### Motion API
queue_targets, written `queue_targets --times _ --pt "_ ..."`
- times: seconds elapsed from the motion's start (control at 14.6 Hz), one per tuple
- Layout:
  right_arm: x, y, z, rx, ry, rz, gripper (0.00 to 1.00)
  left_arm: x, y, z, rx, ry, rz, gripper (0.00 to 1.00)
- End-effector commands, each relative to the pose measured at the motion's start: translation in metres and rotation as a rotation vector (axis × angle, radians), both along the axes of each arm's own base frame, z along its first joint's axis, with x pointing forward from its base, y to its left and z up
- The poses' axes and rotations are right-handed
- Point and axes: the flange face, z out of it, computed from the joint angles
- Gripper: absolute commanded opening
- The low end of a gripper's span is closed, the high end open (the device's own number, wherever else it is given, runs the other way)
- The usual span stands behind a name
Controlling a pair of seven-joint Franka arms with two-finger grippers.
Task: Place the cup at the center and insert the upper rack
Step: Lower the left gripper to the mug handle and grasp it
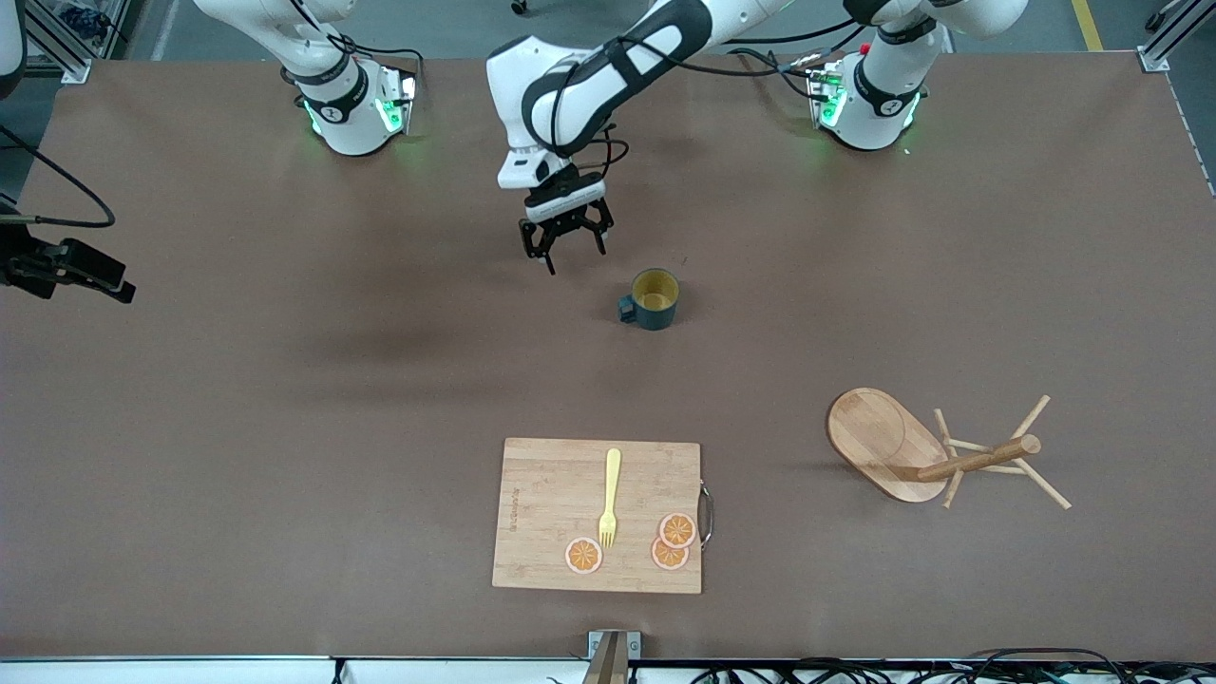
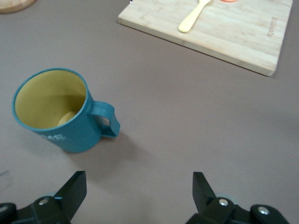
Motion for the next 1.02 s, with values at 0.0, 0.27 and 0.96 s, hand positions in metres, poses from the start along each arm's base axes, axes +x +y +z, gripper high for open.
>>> queue_targets --times 0.0,0.27,0.96 --pt "-0.012 0.007 0.003 -0.022 -0.004 0.025 1.0 -0.007 -0.008 -0.019 0.032 -0.045 -0.013 1.0" --pt "-0.01 0.006 0.003 -0.024 -0.002 0.022 1.0 -0.003 -0.003 -0.033 0.074 -0.109 -0.068 1.0" --pt "-0.008 0.008 0.008 -0.013 -0.022 0.023 1.0 0.002 0.012 -0.06 0.197 -0.212 -0.024 1.0"
